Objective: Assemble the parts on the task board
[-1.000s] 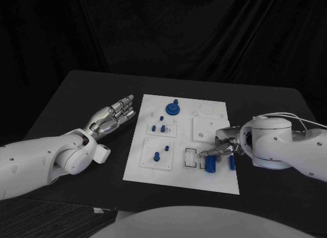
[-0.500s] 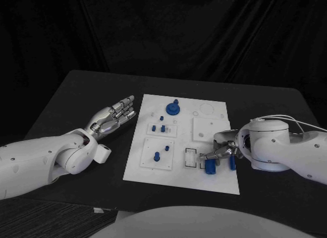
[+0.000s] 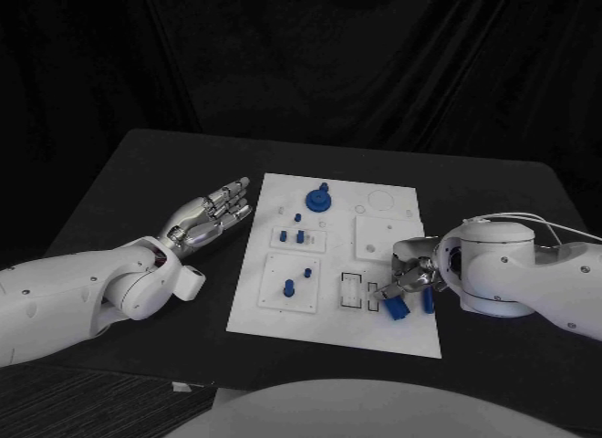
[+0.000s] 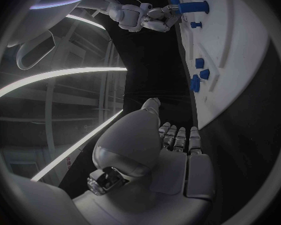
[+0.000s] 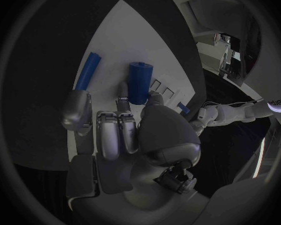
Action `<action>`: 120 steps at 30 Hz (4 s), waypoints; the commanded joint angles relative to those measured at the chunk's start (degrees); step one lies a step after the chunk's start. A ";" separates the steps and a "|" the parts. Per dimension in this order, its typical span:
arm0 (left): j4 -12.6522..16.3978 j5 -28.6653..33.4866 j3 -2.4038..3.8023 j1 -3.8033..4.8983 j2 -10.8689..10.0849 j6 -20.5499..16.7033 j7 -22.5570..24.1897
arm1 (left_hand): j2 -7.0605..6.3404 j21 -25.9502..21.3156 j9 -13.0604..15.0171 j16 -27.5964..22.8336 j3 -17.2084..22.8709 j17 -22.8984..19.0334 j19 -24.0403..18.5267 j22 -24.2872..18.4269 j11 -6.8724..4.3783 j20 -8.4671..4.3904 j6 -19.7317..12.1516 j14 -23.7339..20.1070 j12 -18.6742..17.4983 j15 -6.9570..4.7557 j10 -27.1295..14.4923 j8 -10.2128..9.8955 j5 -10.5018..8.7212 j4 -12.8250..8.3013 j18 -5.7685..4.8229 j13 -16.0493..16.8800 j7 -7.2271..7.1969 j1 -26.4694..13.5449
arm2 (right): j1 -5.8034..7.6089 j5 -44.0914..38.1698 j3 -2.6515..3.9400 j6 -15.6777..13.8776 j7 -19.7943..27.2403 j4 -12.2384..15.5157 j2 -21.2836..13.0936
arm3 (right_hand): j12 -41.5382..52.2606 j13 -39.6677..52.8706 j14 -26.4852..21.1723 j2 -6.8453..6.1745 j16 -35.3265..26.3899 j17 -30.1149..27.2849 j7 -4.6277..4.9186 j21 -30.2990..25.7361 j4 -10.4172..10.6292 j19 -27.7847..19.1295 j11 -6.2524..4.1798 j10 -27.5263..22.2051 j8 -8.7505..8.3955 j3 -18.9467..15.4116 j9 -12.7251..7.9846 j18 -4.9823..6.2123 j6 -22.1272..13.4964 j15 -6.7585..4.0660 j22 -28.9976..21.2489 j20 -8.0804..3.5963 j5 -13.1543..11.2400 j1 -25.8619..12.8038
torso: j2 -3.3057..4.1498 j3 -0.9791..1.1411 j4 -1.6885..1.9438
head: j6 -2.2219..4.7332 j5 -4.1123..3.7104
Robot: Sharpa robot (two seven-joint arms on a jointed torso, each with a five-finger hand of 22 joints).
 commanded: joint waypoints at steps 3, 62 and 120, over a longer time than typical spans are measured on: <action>0.05 0.25 0.05 -0.08 0.08 0.92 0.28 | -0.43 -0.53 0.29 -0.81 1.16 -0.41 0.63 -0.57 0.51 0.25 -0.38 0.37 0.82 0.63 -0.41 0.58 1.33 -0.77 -4.01 0.26 0.20 1.19 | -0.17 4.24 0.01 -6.76 -0.39 0.38 -0.49 | 0.37 14.78 6.02 0.18 1.14 15.49 -0.98 -1.18 -2.99 -0.03 -0.84 5.73 2.00 9.11 4.02 0.80 -2.03 -0.76 7.89 0.00 4.96 7.41 | 0.00 0.00 -0.03 | -0.01 0.35; -0.31 0.25 0.05 -0.11 0.46 2.48 -0.83 | -0.43 -0.53 0.27 -0.81 2.14 -0.41 0.63 -0.57 0.59 0.69 -0.55 0.37 0.83 1.15 -0.42 0.54 2.06 -1.81 -4.06 0.25 0.31 1.46 | 0.84 25.62 0.02 -8.97 -1.18 -4.21 5.08 | 0.96 15.19 6.02 -5.19 1.14 15.49 -0.38 -2.10 4.80 0.90 -0.38 6.12 4.96 23.37 4.72 0.82 -4.48 -0.50 8.18 0.10 -3.45 1.42 | -0.02 -0.01 -0.03 | -0.01 0.45; -0.55 0.25 0.05 -0.19 0.82 4.86 -2.67 | -0.35 -0.53 0.34 -0.81 3.05 -0.41 0.63 -0.57 1.27 1.40 -0.13 0.37 1.05 1.99 -0.38 0.63 2.22 -2.61 -4.20 0.29 0.96 1.34 | 0.51 22.39 0.03 -19.07 5.61 0.53 0.88 | 0.96 15.19 6.02 -1.74 1.14 15.49 -0.34 0.57 4.76 2.49 -0.37 6.12 9.54 12.56 5.40 0.27 -5.04 -0.47 9.12 0.22 -31.39 -13.61 | -0.02 0.00 0.02 | -0.01 0.99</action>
